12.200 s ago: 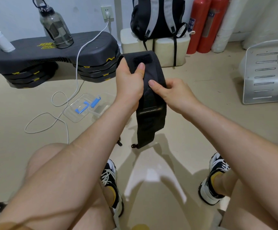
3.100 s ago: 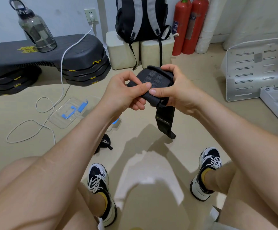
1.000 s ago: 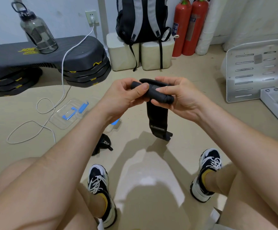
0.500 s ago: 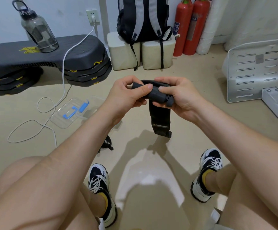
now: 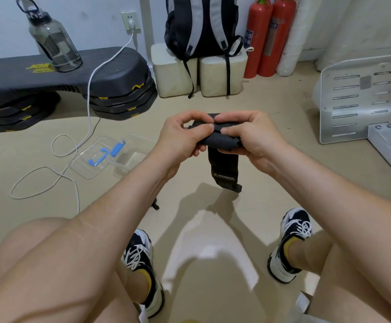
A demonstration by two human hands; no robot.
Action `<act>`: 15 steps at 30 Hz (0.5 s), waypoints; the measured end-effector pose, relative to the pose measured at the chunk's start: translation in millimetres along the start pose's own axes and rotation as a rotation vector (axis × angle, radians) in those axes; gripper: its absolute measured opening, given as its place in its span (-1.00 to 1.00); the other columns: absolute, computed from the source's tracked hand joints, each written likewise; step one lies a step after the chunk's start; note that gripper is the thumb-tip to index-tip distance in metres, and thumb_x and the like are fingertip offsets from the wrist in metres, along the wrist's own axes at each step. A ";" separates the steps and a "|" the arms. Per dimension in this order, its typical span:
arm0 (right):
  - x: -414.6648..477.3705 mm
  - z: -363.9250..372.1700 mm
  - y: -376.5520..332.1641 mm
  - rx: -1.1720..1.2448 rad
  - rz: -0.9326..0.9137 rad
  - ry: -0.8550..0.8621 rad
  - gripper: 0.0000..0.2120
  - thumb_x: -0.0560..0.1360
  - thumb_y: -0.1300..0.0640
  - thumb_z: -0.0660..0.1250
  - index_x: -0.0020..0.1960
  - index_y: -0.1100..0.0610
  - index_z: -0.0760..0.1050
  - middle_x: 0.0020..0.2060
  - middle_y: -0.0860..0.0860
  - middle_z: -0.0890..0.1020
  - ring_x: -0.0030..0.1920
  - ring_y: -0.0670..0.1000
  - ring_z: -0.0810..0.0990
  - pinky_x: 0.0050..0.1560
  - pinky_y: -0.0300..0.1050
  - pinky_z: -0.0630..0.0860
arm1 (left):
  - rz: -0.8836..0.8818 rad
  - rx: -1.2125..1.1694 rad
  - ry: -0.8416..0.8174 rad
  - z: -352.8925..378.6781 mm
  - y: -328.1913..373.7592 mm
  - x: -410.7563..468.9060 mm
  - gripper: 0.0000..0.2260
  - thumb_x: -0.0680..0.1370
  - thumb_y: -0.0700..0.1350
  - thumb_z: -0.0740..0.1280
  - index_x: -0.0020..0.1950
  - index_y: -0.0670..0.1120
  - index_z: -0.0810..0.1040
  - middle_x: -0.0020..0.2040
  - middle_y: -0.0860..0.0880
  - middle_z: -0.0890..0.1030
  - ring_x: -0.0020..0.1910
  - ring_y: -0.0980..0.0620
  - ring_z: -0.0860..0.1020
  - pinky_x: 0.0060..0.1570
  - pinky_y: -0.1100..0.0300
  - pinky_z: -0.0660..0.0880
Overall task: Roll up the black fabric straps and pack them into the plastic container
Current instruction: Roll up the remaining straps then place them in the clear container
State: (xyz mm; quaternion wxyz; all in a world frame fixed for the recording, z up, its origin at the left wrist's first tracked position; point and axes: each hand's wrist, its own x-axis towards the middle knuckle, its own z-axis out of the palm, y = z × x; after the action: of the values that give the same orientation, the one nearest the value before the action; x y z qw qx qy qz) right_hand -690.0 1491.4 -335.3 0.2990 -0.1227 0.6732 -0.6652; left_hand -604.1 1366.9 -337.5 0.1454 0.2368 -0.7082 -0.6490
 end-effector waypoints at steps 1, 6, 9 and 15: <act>-0.7 0.4 -0.1 -0.014 -0.004 0.011 -0.76 0.51 0.43 0.29 0.00 0.18 0.65 0.00 0.12 0.63 -0.08 0.11 0.67 -0.29 -0.12 0.62 | -0.021 -0.005 0.000 0.7 -0.5 0.3 -0.89 0.54 -0.26 0.39 -0.13 -0.06 0.61 -0.33 -0.07 0.55 -0.53 0.09 0.43 -0.56 0.32 0.33; -3.5 2.8 -0.7 -0.007 -0.017 0.007 -0.79 0.52 0.39 0.31 -0.04 0.16 0.66 -0.02 0.12 0.66 -0.08 0.13 0.68 -0.25 -0.06 0.65 | -0.080 -0.028 0.064 2.4 -1.9 3.1 -0.87 0.53 -0.26 0.36 -0.16 -0.07 0.62 -0.34 -0.07 0.54 -0.57 0.10 0.41 -0.58 0.32 0.28; -4.4 3.0 -0.7 -0.019 -0.014 -0.043 -0.84 0.51 0.34 0.39 0.00 0.13 0.65 -0.05 0.11 0.68 -0.14 0.09 0.70 -0.27 -0.11 0.63 | -0.092 -0.028 0.105 5.0 -5.0 4.0 -0.85 0.53 -0.27 0.34 -0.16 -0.05 0.61 -0.35 -0.06 0.53 -0.59 0.10 0.38 -0.59 0.34 0.24; -1.5 -0.9 -8.1 0.159 0.066 -0.026 -0.78 0.52 0.37 0.36 0.16 0.26 0.60 -0.05 0.20 0.67 -0.26 0.11 0.71 -0.40 -0.22 0.57 | -0.112 -0.076 -0.169 -11.3 2.8 4.0 -0.93 0.59 -0.02 0.36 -0.01 0.00 0.59 -0.36 -0.02 0.53 -0.45 0.10 0.46 -0.44 0.33 0.39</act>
State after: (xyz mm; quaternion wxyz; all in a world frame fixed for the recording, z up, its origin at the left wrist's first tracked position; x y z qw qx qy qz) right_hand -691.2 1492.3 -327.2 0.3382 -0.0849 0.6180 -0.7046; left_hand -602.0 1355.3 -333.8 0.0576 0.2150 -0.6785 -0.7001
